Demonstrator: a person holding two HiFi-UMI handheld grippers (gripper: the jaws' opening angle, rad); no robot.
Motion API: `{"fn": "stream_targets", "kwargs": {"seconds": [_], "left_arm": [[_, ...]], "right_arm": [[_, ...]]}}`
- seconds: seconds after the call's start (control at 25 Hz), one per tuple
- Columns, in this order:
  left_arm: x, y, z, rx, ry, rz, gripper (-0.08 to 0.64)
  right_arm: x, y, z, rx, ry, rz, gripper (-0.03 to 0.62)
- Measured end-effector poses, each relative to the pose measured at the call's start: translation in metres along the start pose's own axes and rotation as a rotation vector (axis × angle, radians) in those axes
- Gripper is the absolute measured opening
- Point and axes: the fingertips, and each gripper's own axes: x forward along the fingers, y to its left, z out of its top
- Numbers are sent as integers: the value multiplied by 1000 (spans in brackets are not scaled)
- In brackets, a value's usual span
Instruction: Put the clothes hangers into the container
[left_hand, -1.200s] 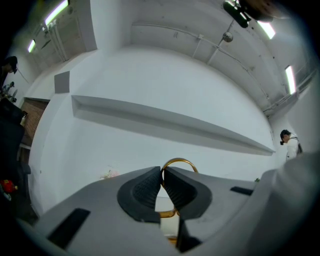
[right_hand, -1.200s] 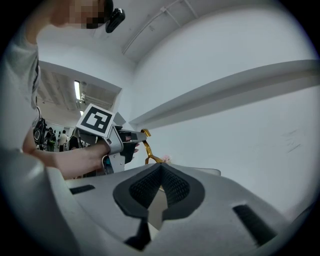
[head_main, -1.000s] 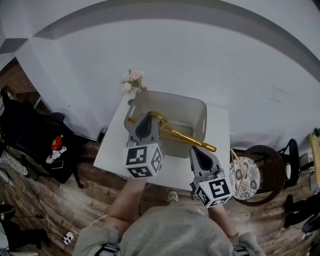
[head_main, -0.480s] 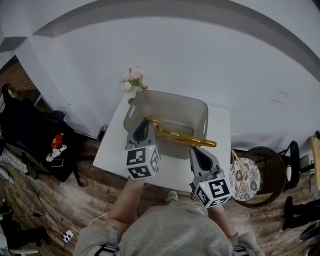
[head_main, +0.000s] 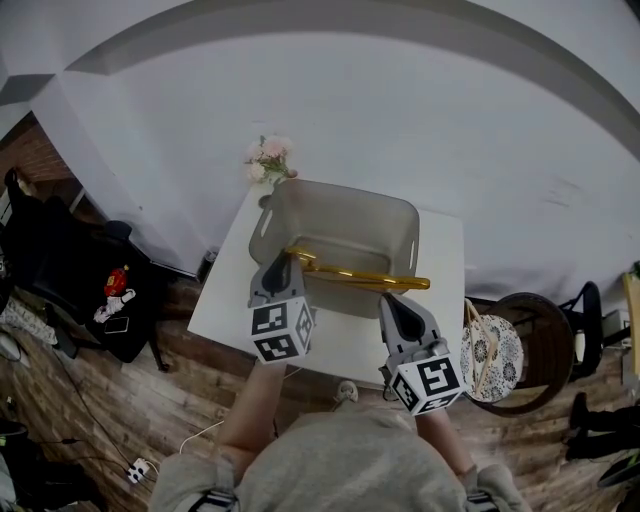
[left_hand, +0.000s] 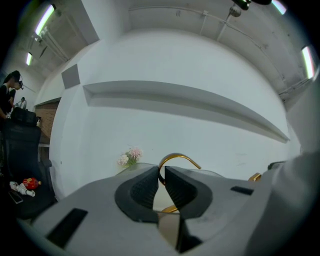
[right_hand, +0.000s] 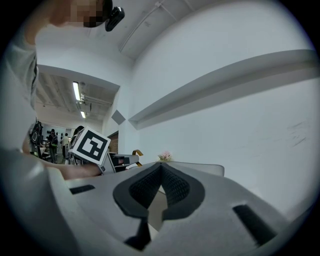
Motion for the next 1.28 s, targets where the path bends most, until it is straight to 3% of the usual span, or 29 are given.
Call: {"fn": "stream_targets", "kwargs": {"seconds": [0.6, 1.28], "left_arm": [[-14, 17, -31, -5, 74, 41, 23], [-52, -6, -41, 17, 99, -62, 40]], "right_arm": [[-7, 13, -7, 8, 26, 1, 0], [-51, 43, -11, 2, 35, -33, 0]]}}
